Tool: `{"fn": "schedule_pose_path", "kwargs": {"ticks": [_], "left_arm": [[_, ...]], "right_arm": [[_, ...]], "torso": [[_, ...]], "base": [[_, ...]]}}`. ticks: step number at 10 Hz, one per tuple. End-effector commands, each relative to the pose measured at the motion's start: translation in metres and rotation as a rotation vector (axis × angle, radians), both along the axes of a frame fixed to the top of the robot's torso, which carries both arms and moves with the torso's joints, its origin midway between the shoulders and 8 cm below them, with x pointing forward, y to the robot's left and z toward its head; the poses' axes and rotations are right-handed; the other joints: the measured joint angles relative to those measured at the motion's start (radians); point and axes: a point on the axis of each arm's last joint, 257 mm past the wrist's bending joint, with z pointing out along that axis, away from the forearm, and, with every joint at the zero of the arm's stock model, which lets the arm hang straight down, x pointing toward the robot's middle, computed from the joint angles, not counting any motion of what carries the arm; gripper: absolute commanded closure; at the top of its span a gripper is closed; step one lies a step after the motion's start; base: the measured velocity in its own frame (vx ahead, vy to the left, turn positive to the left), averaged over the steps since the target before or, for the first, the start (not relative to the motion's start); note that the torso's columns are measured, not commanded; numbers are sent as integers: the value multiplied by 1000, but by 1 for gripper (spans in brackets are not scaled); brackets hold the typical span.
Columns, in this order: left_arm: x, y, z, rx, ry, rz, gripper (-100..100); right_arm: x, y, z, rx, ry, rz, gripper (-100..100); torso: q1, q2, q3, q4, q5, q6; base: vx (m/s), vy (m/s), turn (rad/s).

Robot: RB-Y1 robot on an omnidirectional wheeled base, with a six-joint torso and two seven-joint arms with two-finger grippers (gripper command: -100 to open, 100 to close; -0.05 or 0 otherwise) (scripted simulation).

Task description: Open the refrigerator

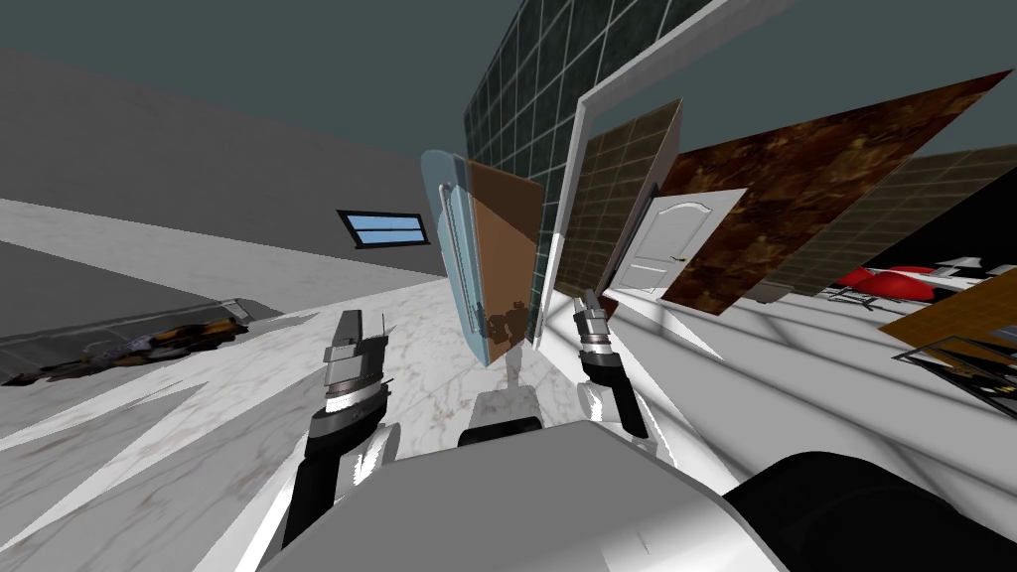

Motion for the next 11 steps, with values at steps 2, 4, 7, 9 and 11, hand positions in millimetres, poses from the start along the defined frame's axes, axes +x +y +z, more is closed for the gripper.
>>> {"fn": "schedule_pose_path", "kwargs": {"ticks": [2, 4, 7, 9, 11], "left_arm": [[0, 0, 0, 0, 0, 0, 0], [0, 0, 0, 0, 0, 0, 0], [15, -6, 4, 71, 5, -20, -100], [30, -7, 7, 110, 6, -17, -100], [39, -7, 12, 128, 0, -13, -100]], "right_arm": [[0, 0, 0, 0, 0, 0, 0], [0, 0, 0, 0, 0, 0, 0], [0, 0, 0, 0, 1, 0, 0], [0, 0, 0, 0, 1, 0, 0], [0, 0, 0, 0, 1, 0, 0]], "torso": [[0, 148, -295, 148, 0, 0], [0, 296, -590, 295, 0, 0], [1, 412, -826, 412, 0, 0], [1, 416, -832, 416, 0, 0], [0, 416, -832, 416, 0, 0]], "base": [[0, 0, 0], [0, 0, 0], [-2, 9, -2], [-5, 21, -1], [1, 24, -2]]}}
